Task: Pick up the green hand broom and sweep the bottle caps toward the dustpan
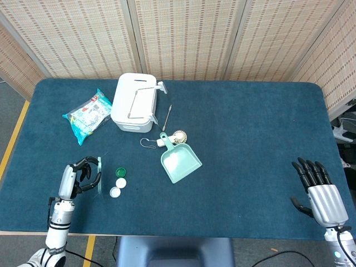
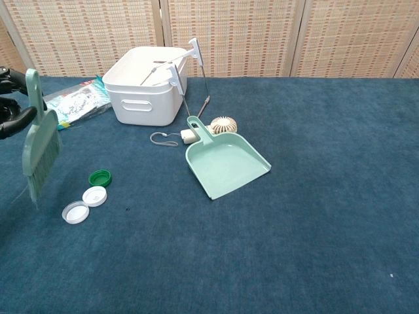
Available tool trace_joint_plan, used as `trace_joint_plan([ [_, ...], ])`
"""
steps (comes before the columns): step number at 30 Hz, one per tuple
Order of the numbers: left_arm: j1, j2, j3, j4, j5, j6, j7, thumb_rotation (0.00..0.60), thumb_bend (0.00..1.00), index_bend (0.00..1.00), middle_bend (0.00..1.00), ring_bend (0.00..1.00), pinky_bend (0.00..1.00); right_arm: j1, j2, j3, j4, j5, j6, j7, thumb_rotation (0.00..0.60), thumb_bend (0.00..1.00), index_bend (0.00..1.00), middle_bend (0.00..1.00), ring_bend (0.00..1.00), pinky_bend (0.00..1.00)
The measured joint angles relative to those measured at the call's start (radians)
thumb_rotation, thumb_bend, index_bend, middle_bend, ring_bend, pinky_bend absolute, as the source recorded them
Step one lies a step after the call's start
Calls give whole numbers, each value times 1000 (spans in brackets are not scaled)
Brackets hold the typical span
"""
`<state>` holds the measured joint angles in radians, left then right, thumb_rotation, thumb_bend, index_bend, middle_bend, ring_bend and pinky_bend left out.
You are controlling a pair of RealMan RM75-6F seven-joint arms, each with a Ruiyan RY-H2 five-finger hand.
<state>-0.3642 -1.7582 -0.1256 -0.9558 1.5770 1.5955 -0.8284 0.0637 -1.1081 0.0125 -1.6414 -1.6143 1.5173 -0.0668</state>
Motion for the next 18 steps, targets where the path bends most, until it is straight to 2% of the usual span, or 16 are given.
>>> trace_joint_plan([
  [11,3,-106,48,215,30,12,-54,600,723,756,881,739,913,-1,5,0,3,-1,1,14,600,204,0,0,0,0],
  [18,3,-143,67,266,35,6,-84,600,723,757,881,739,913,-2,2,0,4,-6,6,12,600,203,0,0,0,0],
])
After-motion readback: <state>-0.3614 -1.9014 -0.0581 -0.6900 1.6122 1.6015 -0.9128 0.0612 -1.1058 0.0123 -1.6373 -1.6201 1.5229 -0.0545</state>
